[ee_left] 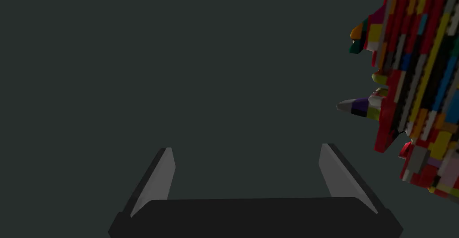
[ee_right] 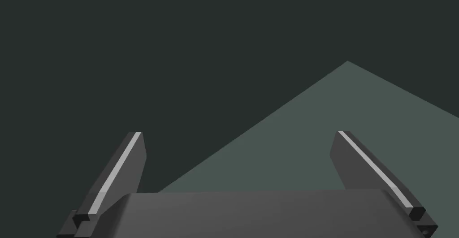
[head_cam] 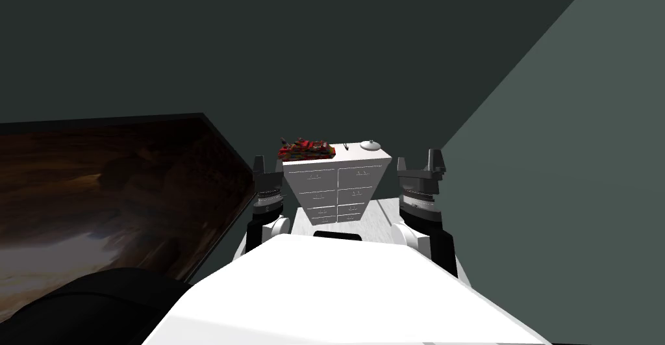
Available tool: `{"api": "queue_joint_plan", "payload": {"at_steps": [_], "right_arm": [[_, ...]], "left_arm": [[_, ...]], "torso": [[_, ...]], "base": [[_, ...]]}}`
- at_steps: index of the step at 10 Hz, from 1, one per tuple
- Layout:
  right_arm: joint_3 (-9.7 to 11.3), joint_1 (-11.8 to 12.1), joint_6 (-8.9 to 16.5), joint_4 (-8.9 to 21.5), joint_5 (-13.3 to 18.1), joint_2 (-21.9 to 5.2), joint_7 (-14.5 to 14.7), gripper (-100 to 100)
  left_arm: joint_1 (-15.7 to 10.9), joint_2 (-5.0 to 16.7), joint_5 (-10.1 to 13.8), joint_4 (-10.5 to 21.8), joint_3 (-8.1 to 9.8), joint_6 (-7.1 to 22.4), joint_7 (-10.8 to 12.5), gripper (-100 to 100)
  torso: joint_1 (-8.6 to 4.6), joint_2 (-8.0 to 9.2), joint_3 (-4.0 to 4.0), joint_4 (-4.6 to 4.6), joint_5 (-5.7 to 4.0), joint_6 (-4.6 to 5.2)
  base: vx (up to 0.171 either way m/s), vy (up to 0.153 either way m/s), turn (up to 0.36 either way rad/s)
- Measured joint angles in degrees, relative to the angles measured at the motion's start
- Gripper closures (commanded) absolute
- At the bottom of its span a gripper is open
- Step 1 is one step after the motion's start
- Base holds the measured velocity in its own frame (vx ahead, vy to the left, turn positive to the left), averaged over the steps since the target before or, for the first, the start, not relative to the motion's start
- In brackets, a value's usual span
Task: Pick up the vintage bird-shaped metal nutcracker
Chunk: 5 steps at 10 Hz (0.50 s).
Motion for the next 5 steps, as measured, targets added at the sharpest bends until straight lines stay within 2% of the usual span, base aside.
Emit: {"api": "queue_joint_plan", "payload": {"at_steps": [2,5], "right_arm": [[-0.6,0.1,0.5,-0.2,-0.6,-2.3,0.0,-100],[-2.4,0.4,2.5,-1.1,-2.5,-7.4,0.0,-100]], "left_arm": [[0.0,0.0,0.0,0.0,0.0,0.0,0.0,0],[0.0,0.0,0.0,0.0,-0.01,0.0,0.0,0]], "torso": [[0.09,0.09,0.05,0.02,0.02,0.0],[0.27,0.25,0.14,0.05,0.06,0.0]], "base": [[-0.029,0.041,0.004],[-0.056,0.068,0.007]]}}
